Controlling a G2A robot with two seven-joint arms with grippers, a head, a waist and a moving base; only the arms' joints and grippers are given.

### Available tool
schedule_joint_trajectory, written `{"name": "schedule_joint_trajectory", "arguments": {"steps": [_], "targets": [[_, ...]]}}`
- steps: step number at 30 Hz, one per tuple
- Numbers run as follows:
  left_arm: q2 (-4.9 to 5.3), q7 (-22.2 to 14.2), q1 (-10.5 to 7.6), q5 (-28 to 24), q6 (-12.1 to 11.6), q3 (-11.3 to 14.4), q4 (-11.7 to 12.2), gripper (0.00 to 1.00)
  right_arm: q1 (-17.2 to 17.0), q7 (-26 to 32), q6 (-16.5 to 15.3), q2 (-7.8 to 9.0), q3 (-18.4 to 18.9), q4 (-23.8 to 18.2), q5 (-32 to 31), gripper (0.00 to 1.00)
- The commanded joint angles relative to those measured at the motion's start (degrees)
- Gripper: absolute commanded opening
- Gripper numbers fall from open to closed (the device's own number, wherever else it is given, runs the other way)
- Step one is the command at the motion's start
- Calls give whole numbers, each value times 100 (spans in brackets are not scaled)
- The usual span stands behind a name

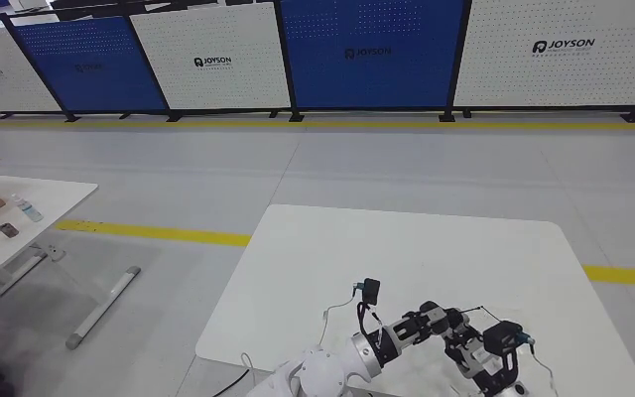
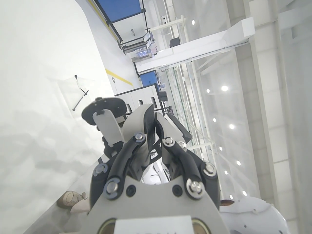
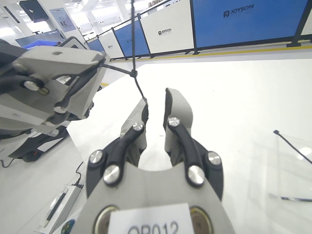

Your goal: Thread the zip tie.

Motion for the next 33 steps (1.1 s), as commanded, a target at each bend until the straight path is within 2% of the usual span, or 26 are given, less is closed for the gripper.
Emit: {"name": "schedule_joint_trajectory", "arguments": {"steps": [1, 8, 9, 11, 12, 14, 16, 17, 19, 23, 29, 33], "targets": [[-2, 32, -7, 9, 19, -4, 4, 0, -34, -38, 26, -2, 40, 2, -24, 100], [-12, 87, -40, 40, 55, 4, 39, 0, -152, -122, 94, -11, 134, -46, -159, 100], [-13, 119, -41, 74, 61, 8, 38, 0, -163, -125, 97, -13, 137, -57, -168, 94], [-17, 140, -41, 104, 69, 25, 35, 0, -182, -142, 95, -20, 143, -80, -166, 49], [-18, 146, -44, 121, 72, 29, 36, 0, -185, -151, 94, -24, 146, -87, -154, 42], [-20, 160, -41, 146, 71, 38, 36, 0, -185, -174, 89, -32, 157, -98, -110, 36], [-20, 163, -32, 158, 63, 38, 38, 0, -178, -179, 80, -41, 164, -100, -82, 24], [-19, 163, -27, 162, 59, 36, 38, 0, -173, -174, 80, -44, 168, -100, -74, 22], [-16, 161, -14, 168, 47, 28, 35, 0, -165, -161, 89, -50, 172, -105, -69, 10], [-9, 145, 10, 170, 23, 9, 25, 0, -162, -149, 109, -65, 179, -132, -77, 0], [-7, 120, 19, 178, 17, 4, 27, 0, -173, -128, 70, -80, 191, -156, -96, 0], [-6, 111, 18, 186, 22, 6, 29, 0, -180, -95, -80, -84, 192, -168, -105, 0]]}}
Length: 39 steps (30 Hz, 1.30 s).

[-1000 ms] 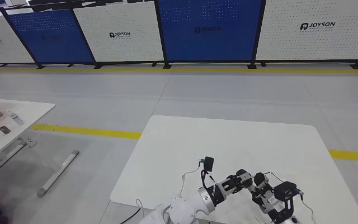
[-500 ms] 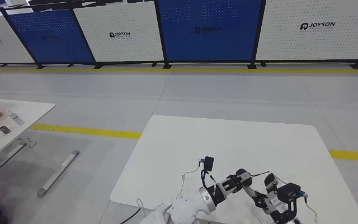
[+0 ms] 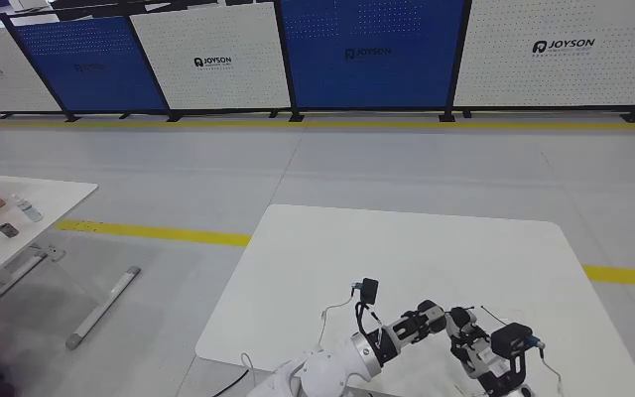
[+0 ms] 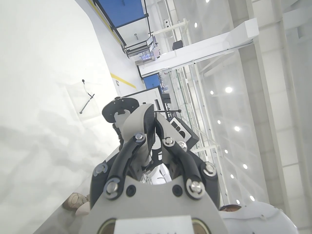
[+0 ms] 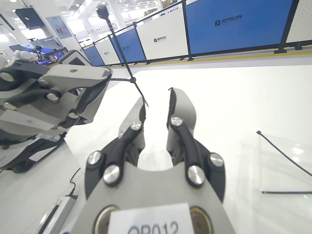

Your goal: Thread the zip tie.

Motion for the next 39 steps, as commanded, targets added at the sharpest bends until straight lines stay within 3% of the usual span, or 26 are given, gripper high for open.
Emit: {"name": "schedule_joint_trajectory", "arguments": {"steps": [1, 39], "targets": [[0, -4, 0, 1, 4, 1, 2, 0, -8, 4, -61, -2, 10, 2, -2, 0], [22, -89, 85, -14, -202, -40, -109, 0, 121, 389, -57, -91, -94, 86, -310, 0]]}}
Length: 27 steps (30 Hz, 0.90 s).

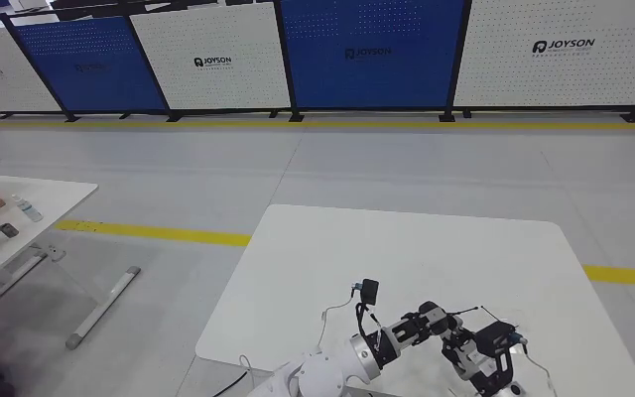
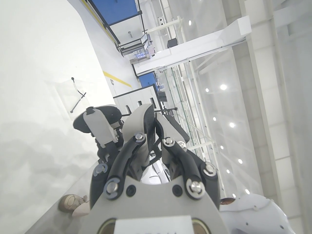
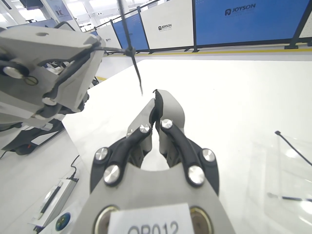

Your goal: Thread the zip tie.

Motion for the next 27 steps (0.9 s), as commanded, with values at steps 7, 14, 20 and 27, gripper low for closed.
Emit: {"name": "schedule_joint_trajectory", "arguments": {"steps": [7, 14, 20, 27], "targets": [[-4, 44, -14, -7, 23, -4, 23, 0, -44, -85, -36, -12, 76, 11, 141, 0], [-4, 50, -27, -15, 49, -14, 27, 0, -60, 24, -103, -14, 127, 37, 183, 12], [-7, 45, -46, -14, 75, -8, 37, 0, -65, 26, -111, -24, 125, 1, 162, 14], [-4, 34, -40, -32, 75, -21, 69, 0, -79, 14, -124, -35, 115, -39, 109, 24]]}}
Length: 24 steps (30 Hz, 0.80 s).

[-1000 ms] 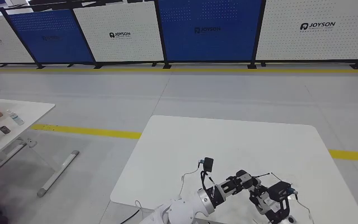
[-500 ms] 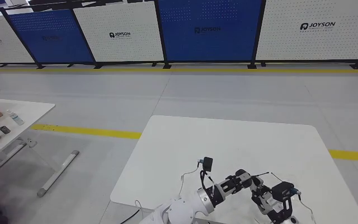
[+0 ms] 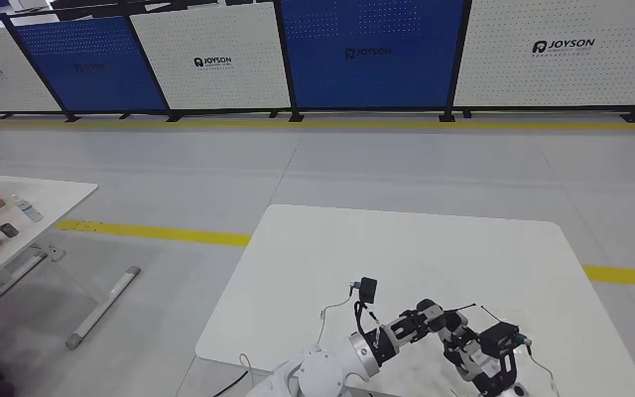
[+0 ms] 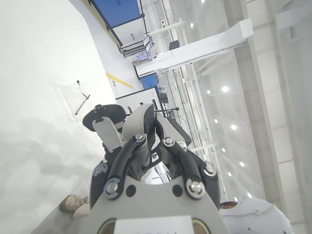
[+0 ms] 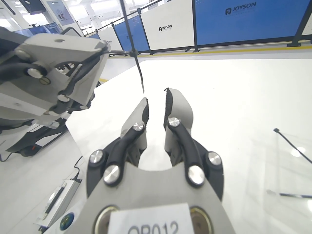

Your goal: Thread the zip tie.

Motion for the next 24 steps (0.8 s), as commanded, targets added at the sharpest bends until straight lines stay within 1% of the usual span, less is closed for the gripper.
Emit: {"name": "schedule_joint_trajectory", "arguments": {"steps": [1, 4, 8, 9, 17, 20, 22, 24], "targets": [[0, -6, 2, 5, 5, 4, 1, 0, -7, -13, -6, -3, 1, -15, -12, 24], [-1, -9, -1, 20, 13, 19, 3, 0, -24, -41, -14, -6, 8, -45, -33, 26], [-4, -7, -10, 33, 19, 32, 10, 0, -54, -83, -16, -10, 29, -77, -47, 24], [-5, -5, -11, 36, 22, 35, 12, 0, -60, -89, -16, -10, 34, -82, -48, 26], [-11, 13, -20, 118, 48, 81, 21, 0, -84, -124, -16, -15, 72, -113, -10, 25], [-10, 21, -11, 151, 60, 94, 6, 0, -88, -147, -16, -14, 75, -130, 6, 22], [-10, 23, -7, 160, 54, 95, -2, 0, -91, -159, -16, -13, 79, -137, 16, 15], [-8, 25, -1, 165, 44, 93, -9, 0, -93, -157, -16, -12, 85, -140, 24, 4]]}}
